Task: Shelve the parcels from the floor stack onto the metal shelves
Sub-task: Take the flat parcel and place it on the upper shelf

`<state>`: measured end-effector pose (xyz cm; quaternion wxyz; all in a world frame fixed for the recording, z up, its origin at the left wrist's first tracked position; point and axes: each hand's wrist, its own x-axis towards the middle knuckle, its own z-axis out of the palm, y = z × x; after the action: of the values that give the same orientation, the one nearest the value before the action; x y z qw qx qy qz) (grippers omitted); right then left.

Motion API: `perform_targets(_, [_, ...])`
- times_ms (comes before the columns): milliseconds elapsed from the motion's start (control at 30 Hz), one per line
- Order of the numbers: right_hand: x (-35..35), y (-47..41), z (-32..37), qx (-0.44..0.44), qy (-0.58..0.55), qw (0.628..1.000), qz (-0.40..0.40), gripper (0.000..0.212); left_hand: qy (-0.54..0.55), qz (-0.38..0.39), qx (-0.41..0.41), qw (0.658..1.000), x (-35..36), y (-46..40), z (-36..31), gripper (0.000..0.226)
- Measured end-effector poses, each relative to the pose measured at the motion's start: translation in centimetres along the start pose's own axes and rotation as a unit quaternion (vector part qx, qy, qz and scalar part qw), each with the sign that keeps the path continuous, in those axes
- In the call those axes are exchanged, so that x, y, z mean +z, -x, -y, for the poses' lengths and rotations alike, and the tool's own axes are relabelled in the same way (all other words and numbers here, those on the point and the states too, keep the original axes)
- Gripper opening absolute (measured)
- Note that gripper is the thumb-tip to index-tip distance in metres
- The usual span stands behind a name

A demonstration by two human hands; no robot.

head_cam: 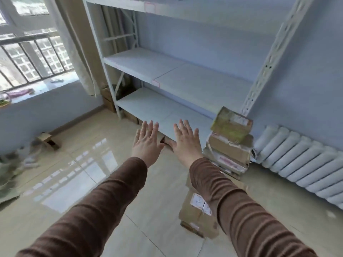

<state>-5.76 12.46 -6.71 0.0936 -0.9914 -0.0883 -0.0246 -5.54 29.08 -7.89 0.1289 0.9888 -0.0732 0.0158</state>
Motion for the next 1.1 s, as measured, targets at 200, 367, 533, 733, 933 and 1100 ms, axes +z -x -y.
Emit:
perform_targets(200, [-0.7, -1.0, -9.5, 0.109, -0.019, 0.994, -0.004, 0.069, 0.002, 0.035, 0.092, 0.995, 3.3, -6.9, -7.8, 0.079])
perform_targets(367, [-0.6, -2.4, -14.8, 0.181, -0.034, 0.983, -0.022, 0.068, 0.025, 0.067, 0.145, 0.987, 5.8, -12.5, -11.9, 0.079])
perform_targets(533, [0.9, -3.0, -20.2, 0.234, -0.084, 0.967, -0.048, 0.067, 0.074, 0.107, 0.163, 0.978, 8.7, -16.7, -15.1, 0.080])
perform_targets(733, [2.6, -4.7, -27.2, 0.295, -0.127, 0.946, -0.050, 0.067, 0.105, 0.147, 0.155, 0.971, 12.4, -21.7, -18.4, 0.085])
perform_targets(933, [5.1, -7.4, -33.5, 0.378, -0.250, 0.890, -0.050, 0.077, 0.181, 0.191, 0.077, 0.962, 15.9, -26.3, -21.4, 0.083])
perform_targets(1100, [6.9, -9.0, -36.8, 0.434, -0.334, 0.836, -0.041, 0.082, 0.243, 0.209, 0.005, 0.947, 18.3, -28.8, -23.5, 0.080])
